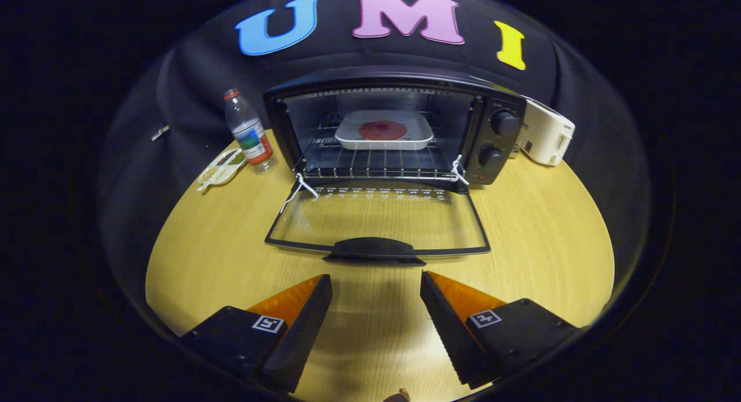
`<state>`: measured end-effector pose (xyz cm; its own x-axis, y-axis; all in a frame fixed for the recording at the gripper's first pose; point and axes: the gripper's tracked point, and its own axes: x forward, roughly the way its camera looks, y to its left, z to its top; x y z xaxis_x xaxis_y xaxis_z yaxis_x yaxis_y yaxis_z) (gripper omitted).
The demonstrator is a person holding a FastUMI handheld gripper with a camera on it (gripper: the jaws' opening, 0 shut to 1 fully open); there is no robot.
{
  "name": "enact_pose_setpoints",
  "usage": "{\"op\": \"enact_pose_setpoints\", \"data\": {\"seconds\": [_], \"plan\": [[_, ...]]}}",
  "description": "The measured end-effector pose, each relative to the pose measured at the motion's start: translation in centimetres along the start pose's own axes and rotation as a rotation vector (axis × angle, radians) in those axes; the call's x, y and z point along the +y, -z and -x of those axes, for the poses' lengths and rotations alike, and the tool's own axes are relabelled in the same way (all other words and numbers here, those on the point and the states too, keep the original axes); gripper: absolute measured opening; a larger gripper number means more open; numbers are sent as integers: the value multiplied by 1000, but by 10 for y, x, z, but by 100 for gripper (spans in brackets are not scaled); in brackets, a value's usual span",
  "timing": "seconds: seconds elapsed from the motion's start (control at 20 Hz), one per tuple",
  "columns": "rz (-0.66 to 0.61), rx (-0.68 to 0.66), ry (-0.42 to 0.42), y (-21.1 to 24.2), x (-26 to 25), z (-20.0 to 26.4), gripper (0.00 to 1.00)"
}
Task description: Open the toaster oven, put the food inside, and close the toaster oven door.
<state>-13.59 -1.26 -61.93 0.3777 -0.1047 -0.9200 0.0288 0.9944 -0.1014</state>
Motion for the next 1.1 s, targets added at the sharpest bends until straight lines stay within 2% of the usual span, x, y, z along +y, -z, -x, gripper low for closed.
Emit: {"op": "enact_pose_setpoints", "data": {"seconds": [0.1,0.35,0.55,0.85,1.1], "plan": [[37,27,21,12,3,-12,100],[28,70,73,20,-4,-39,100],[-92,64,107,10,-4,-48,100],[-93,25,113,-13,0,-20,99],[-95,-135,110,-73,0,9,100]]}}
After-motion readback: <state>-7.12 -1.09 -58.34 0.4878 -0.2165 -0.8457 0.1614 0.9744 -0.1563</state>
